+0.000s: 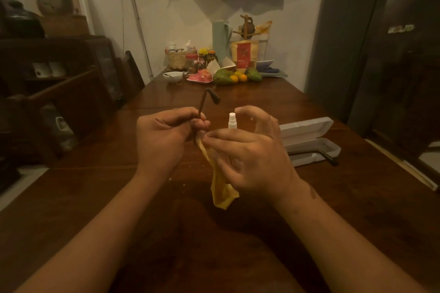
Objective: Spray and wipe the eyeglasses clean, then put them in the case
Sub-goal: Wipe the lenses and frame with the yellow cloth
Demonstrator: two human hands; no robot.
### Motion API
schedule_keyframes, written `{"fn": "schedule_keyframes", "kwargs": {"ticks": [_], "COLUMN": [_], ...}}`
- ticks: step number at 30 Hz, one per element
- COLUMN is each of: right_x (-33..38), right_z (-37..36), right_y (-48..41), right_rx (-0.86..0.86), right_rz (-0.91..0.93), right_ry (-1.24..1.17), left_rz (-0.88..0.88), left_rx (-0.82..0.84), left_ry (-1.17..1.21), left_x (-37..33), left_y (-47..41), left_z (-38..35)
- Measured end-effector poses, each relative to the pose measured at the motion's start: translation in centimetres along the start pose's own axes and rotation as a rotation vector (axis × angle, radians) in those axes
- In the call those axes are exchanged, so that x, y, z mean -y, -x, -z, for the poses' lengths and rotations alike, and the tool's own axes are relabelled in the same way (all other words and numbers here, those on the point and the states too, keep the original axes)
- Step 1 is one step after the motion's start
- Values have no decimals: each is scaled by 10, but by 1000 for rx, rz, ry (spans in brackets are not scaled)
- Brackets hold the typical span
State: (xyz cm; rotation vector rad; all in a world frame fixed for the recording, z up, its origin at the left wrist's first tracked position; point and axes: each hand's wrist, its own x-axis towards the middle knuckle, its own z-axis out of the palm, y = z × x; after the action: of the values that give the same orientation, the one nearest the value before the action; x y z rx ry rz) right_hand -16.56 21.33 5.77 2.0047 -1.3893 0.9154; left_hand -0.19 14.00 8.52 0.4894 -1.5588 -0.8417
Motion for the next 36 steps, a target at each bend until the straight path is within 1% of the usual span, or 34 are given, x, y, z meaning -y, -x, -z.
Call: {"fn": "schedule_keyframes", "kwargs": {"ticks": [5,8,13,18,26,31,36], "right_x": [1,-3,-4,-4,-11,-3,-10], "right_z": [-2,-1,-4,-8,-8,-11,-6], "right_y": [-1,0,1,1,3,1,1], "right_rx": [31,-31,-88,-14,-30,-77,-42], "right_rz": [64,74,39,90,9,54,45], "right_ry": [-50,-74,-10,-52,-115,-155,-131], "left_rz": [-4,0,-6,19,0,13,-8], "left_rx": [7,0,-16,-24,-37,-52,-49], "left_ry": [-23,-20,3,-8,-45,-27,-60], "left_x": [0,-2,-5,-3,-2,-1,-1], "left_y": [0,-1,-1,1,0,-1,-3], "left_z": [2,4,2,-3,-1,-2,2]}}
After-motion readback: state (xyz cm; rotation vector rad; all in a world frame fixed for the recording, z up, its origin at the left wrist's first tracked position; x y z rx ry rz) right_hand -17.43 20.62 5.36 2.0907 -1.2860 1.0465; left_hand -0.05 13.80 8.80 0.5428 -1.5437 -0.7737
